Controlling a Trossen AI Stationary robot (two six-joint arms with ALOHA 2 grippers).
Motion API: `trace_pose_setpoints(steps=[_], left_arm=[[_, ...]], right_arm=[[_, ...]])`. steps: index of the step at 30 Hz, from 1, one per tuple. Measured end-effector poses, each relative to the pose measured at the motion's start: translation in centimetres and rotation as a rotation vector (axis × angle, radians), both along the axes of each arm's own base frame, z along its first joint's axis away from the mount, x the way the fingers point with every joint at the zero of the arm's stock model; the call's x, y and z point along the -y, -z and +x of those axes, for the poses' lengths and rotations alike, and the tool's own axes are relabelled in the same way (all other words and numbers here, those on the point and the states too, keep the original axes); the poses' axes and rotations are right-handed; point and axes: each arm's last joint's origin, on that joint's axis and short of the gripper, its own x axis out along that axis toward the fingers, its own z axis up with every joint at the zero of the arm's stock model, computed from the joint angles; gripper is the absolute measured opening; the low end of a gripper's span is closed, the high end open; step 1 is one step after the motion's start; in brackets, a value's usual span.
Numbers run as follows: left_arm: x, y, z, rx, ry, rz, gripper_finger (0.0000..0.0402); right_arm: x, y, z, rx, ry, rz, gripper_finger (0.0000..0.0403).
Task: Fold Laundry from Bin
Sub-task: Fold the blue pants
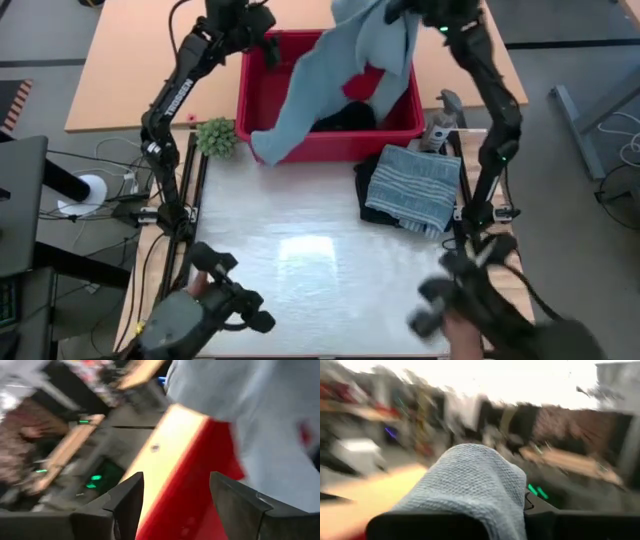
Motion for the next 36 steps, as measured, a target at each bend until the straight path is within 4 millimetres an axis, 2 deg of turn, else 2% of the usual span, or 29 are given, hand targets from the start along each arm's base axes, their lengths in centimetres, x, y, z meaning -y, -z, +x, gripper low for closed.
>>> trace_pose_setpoints(steps=[4,9,13,17,20,23,26,31,34,36], left_arm=[[1.0,-1.3,0.4,0.057,-0.035,0.07,0.0219],[2.6,-3.3,-0.1,0.103,-0.089,0.16,0.0219],[3.4,-4.2,-1.0,0.118,-0.144,0.171,0.022],[4.4,-4.6,-1.9,0.158,-0.205,0.111,0.022],[5.7,-5.1,-2.9,0.176,-0.194,0.07,0.022],[7.8,-6.2,-3.8,0.233,-0.136,0.027,0.022],[10.7,-7.6,-4.9,0.326,-0.028,-0.03,0.022],[16.4,-9.7,-7.6,0.443,0.143,-0.114,0.022],[19.5,-10.3,-9.2,0.484,0.201,-0.168,0.022],[21.1,-10.3,-10.1,0.488,0.227,-0.207,0.022]], right_arm=[[-4.6,-3.5,-0.8,0.086,-0.397,-0.144,0.0028],[-13.8,-7.9,-2.2,0.085,-0.928,-0.426,0.0028],[-20.4,-9.2,-3.8,-0.007,-1.311,-0.572,0.0028],[-23.8,-8.8,-3.9,-0.048,-1.534,-0.509,0.0028],[-25.0,-8.6,-3.4,-0.019,-1.561,-0.462,0.0028],[-25.8,-8.7,-2.9,0.023,-1.564,-0.442,0.0028],[-26.5,-8.2,-0.4,0.061,-1.585,-0.389,0.0028],[-28.2,-6.0,6.6,0.1,-1.639,-0.272,0.0028],[-30.0,-3.9,11.7,0.123,-1.769,-0.201,0.0028],[-31.8,-3.1,13.4,0.148,-1.899,-0.211,0.0028]])
